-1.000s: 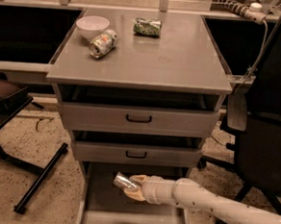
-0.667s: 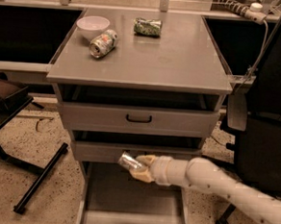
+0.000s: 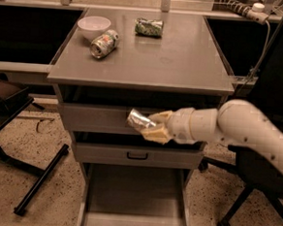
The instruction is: Pick redbull can from bottom drawer and place on counter
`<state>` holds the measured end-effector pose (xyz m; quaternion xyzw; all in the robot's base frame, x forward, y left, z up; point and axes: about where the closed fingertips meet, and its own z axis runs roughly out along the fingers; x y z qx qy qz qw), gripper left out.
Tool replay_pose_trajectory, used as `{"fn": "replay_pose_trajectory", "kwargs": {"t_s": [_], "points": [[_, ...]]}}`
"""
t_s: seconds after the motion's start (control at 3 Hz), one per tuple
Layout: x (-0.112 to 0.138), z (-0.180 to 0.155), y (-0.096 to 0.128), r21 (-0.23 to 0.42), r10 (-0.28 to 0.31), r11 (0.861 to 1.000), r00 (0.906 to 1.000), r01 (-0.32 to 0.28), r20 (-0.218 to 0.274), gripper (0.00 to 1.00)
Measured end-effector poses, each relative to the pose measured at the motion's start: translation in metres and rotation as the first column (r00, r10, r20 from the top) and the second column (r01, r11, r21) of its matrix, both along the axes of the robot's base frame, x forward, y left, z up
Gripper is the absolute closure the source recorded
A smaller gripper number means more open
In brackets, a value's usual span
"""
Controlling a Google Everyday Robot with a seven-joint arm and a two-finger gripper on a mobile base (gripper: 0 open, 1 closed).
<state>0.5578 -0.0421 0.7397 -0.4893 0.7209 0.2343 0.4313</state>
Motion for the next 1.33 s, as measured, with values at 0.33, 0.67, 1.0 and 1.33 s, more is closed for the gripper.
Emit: {"fn": "replay_pose_trajectory", "kwargs": {"t_s": [0.33, 0.67, 1.0, 1.33], "points": [[-0.003, 0.025, 0.001, -0.028, 0.015, 1.0, 0.9996, -0.015, 0.022, 1.0], [-0.003, 0.025, 0.001, -0.028, 0.015, 1.0, 0.9996, -0.015, 0.022, 1.0], [0.01, 0.079, -0.014, -0.041, 0.0, 0.999, 0.9972, 0.003, 0.075, 1.0], [0.026, 0.173, -0.023, -0.066, 0.022, 0.998, 0.9844, -0.01, 0.175, 1.0]]}}
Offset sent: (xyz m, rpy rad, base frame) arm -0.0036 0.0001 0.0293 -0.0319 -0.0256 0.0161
